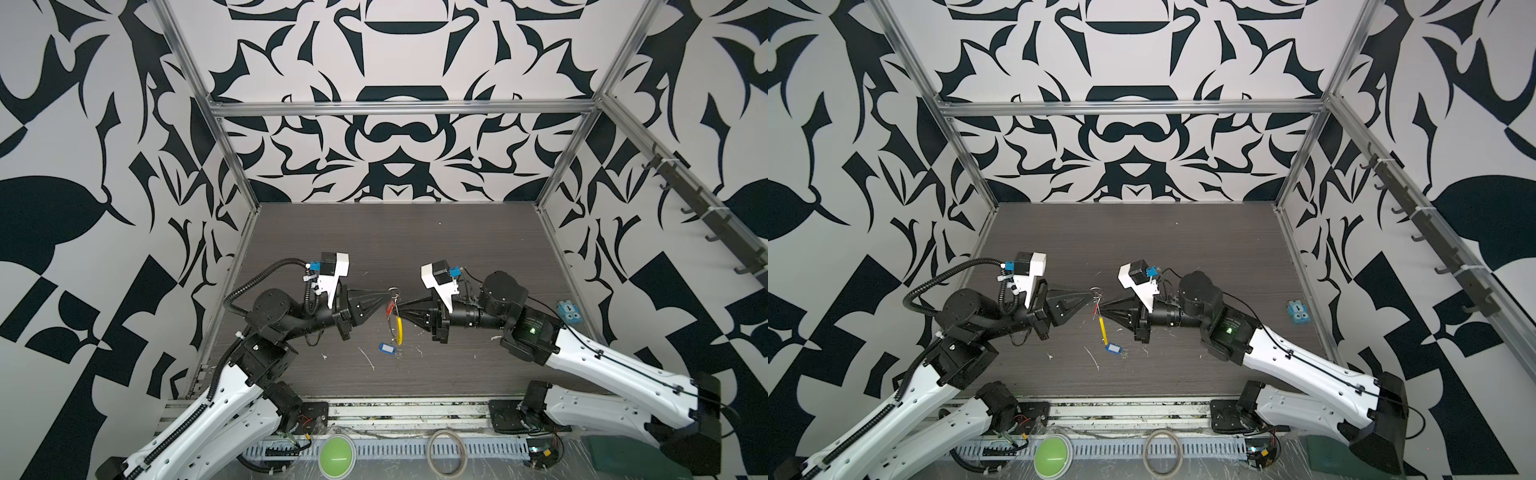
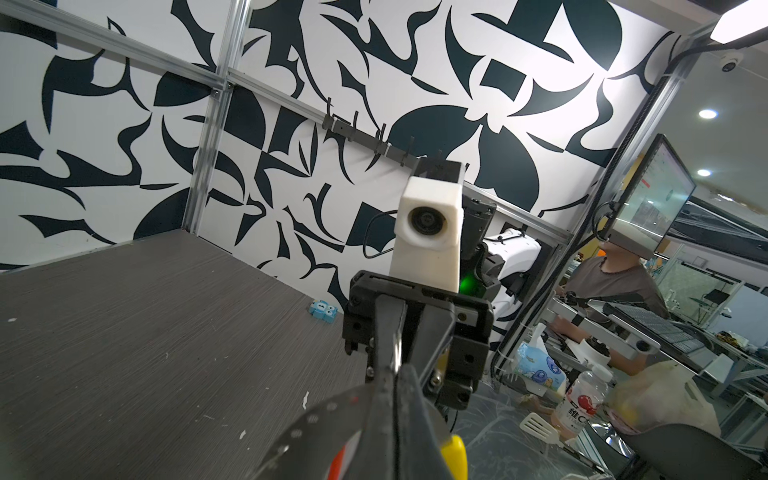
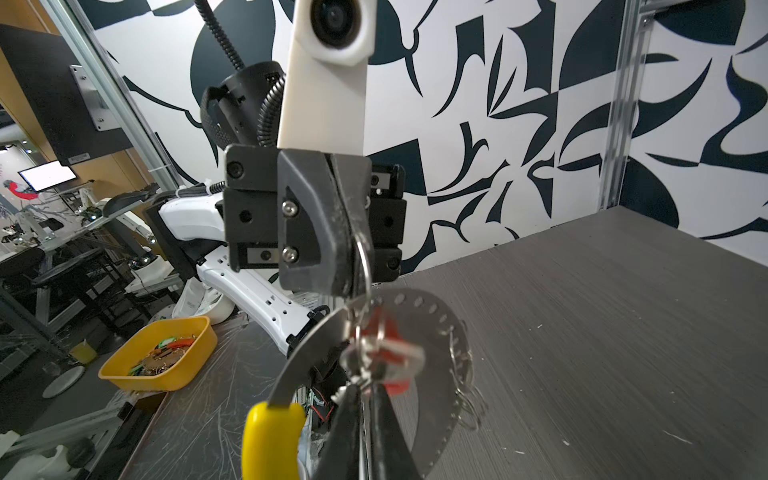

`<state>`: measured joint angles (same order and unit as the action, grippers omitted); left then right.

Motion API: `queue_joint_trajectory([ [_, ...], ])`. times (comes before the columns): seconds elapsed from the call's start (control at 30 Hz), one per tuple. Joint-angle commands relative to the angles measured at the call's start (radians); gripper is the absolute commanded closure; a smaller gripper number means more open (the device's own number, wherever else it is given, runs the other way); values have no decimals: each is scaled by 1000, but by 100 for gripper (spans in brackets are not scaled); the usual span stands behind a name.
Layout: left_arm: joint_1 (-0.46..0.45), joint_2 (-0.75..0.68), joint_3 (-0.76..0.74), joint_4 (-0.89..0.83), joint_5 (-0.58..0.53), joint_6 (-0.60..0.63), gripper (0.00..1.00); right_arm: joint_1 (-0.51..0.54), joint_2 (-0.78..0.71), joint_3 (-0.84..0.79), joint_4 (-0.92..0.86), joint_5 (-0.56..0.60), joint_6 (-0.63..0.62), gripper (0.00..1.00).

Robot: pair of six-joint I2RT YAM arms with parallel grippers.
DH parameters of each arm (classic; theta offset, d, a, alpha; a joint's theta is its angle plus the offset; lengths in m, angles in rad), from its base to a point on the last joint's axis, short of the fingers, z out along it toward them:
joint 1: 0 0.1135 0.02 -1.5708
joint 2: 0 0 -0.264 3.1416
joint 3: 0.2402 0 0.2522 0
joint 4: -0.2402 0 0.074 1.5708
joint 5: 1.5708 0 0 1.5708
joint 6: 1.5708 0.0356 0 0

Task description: Remove the keys from the keyring

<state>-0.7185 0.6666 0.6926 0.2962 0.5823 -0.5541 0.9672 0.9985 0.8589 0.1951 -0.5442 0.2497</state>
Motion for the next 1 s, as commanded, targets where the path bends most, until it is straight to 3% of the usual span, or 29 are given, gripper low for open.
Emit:
queue_joint_trajectory([
  [0.0,-2,-16,-14,52,-15,-7,100,15,-1,39,7,13,-21,92],
  [0.13,-2,-19,-7,40,-8,1,100,28,3,59,-53,27,-46,91],
  [0.3,-2,-29,10,-12,16,19,100,33,-46,59,-137,58,-81,73],
  [0.5,-2,-38,10,-24,49,15,100,33,-115,67,-124,87,-101,62],
  [0.8,-3,-38,5,4,90,-12,100,33,-58,114,-75,72,-108,61],
  [0.97,-2,-31,6,8,103,-14,100,34,-43,124,-66,38,-107,68],
])
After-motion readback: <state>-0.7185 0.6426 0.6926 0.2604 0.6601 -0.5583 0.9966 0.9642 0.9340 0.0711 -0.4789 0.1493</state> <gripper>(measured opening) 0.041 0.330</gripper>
